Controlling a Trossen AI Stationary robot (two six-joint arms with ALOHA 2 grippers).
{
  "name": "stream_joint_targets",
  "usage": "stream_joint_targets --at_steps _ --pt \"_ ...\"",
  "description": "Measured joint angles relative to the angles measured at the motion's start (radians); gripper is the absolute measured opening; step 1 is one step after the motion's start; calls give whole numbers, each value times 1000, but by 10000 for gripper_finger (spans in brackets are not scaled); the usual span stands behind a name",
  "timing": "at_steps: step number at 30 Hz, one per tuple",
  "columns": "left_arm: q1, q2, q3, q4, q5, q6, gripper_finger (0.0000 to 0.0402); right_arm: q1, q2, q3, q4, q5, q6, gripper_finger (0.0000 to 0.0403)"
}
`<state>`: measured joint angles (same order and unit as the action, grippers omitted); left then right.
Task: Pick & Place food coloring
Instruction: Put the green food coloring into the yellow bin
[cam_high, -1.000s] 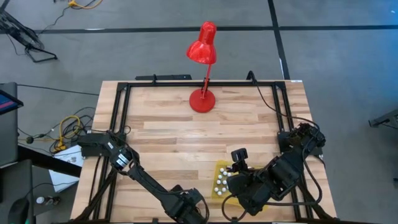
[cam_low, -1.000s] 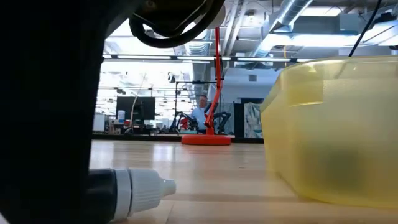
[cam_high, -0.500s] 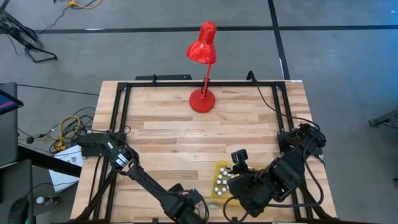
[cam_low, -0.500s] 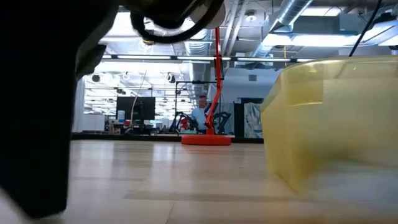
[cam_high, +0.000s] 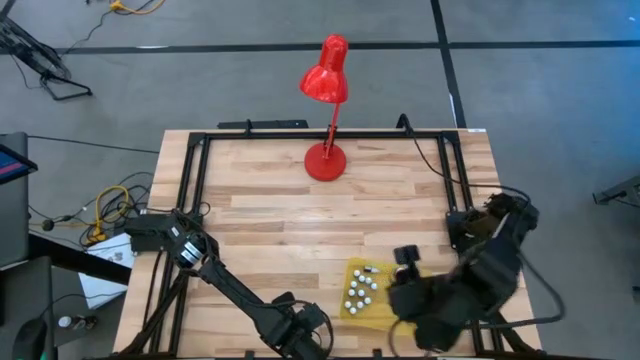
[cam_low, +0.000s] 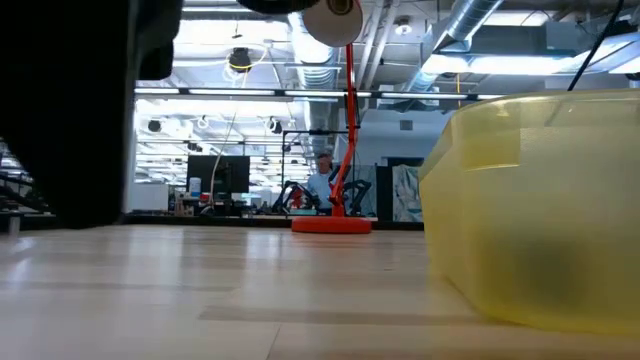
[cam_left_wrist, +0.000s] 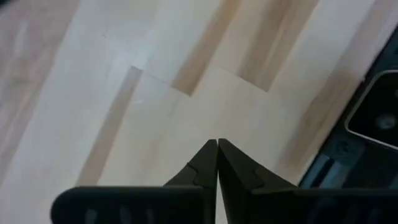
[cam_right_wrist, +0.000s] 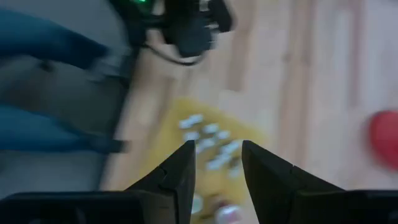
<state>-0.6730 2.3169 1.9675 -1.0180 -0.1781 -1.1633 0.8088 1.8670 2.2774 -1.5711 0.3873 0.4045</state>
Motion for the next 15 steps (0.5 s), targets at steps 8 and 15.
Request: stream_joint_targets --at_steps 8,15 --pt "32 0 0 -64 41 80 5 126 -39 -22 1 -49 518 121" --pt "42 -1 1 -172 42 157 5 190 -36 -150 0 -159 890 121"
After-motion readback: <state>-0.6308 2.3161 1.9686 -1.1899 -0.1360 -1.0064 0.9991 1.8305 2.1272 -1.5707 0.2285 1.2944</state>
